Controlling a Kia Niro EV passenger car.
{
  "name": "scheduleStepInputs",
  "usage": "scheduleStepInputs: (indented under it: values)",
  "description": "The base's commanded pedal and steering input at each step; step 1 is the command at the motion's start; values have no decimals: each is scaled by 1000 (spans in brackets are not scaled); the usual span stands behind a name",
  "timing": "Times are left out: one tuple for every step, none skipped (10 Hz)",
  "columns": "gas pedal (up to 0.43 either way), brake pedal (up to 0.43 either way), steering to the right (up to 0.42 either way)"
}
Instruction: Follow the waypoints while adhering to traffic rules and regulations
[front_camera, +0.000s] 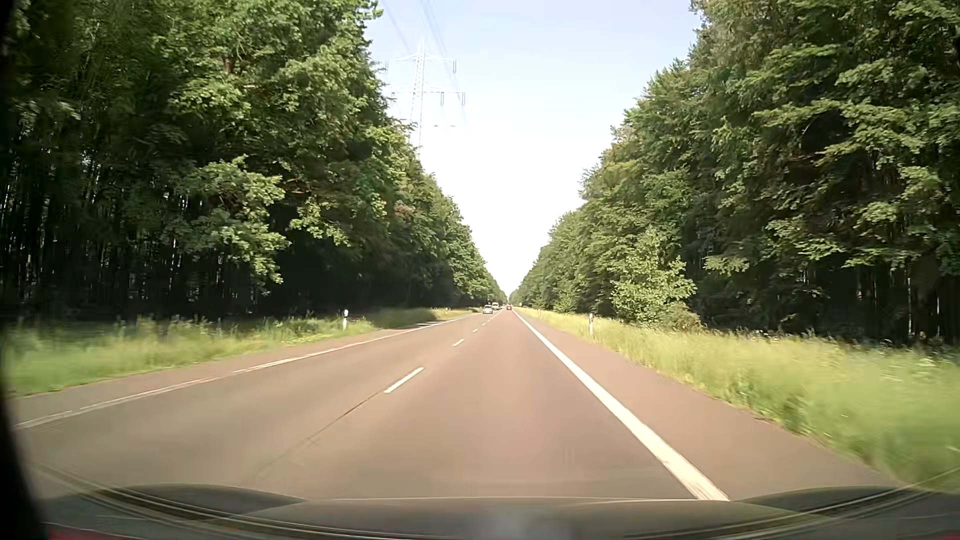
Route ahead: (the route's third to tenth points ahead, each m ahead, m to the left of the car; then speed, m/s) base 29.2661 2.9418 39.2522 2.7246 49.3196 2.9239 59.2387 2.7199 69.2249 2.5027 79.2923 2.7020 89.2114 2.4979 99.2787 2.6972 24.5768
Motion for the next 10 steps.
scheduleStepInputs:
  values:
    - [110,30,1]
    - [110,30,1]
    - [110,30,1]
    - [110,30,2]
    - [110,30,1]
    - [110,30,2]
    - [110,30,2]
    - [110,30,2]
    - [110,30,2]
    - [110,30,2]
